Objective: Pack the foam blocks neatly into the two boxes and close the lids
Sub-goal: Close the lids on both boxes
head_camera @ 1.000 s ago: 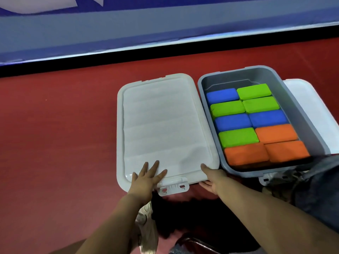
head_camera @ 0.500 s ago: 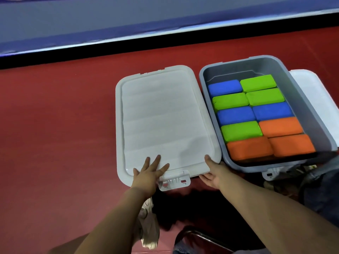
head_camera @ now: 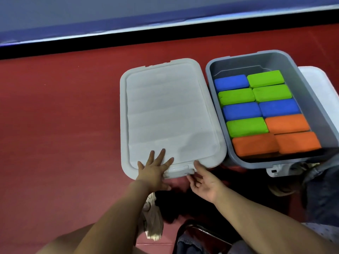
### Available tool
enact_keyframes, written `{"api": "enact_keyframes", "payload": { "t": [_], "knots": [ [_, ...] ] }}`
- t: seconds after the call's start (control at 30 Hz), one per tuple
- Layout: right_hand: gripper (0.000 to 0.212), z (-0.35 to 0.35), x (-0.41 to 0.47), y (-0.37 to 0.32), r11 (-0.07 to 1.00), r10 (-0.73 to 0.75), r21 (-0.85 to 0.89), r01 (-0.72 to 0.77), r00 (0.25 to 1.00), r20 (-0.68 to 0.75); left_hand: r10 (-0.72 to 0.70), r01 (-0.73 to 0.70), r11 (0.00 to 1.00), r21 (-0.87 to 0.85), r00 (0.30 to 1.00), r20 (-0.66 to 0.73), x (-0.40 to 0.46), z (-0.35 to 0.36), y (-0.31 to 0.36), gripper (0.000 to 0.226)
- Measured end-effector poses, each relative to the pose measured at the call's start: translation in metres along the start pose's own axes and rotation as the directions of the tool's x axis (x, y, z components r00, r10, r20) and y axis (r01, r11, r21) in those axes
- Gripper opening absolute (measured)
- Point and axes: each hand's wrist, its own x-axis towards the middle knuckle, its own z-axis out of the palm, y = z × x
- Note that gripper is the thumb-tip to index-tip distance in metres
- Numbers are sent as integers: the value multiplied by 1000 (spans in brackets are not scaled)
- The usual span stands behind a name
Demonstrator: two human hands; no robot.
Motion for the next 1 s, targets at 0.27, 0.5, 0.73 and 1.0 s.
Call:
{"api": "enact_keyframes", "payload": {
  "t": [0.27, 0.5, 0.73, 1.0],
  "knots": [
    [12, 9, 2, 6, 970, 31, -238, -39, 999, -38, -51, 39, 994, -106, 993, -108, 8, -1, 3, 71],
    [25, 15, 7, 12, 985, -21, -170, 18, 1000, -16, -61, 47, 991, -123, 992, -114, 10, -3, 2, 65],
    [22, 18, 8, 16, 987, -56, -149, 52, 998, -24, -60, 46, 990, -136, 994, -96, 10, -6, 3, 64],
    [14, 30, 10, 19, 992, -71, -110, 60, 993, -99, -126, 91, 954, -287, 986, -106, 13, -14, 4, 53]
  ]
}}
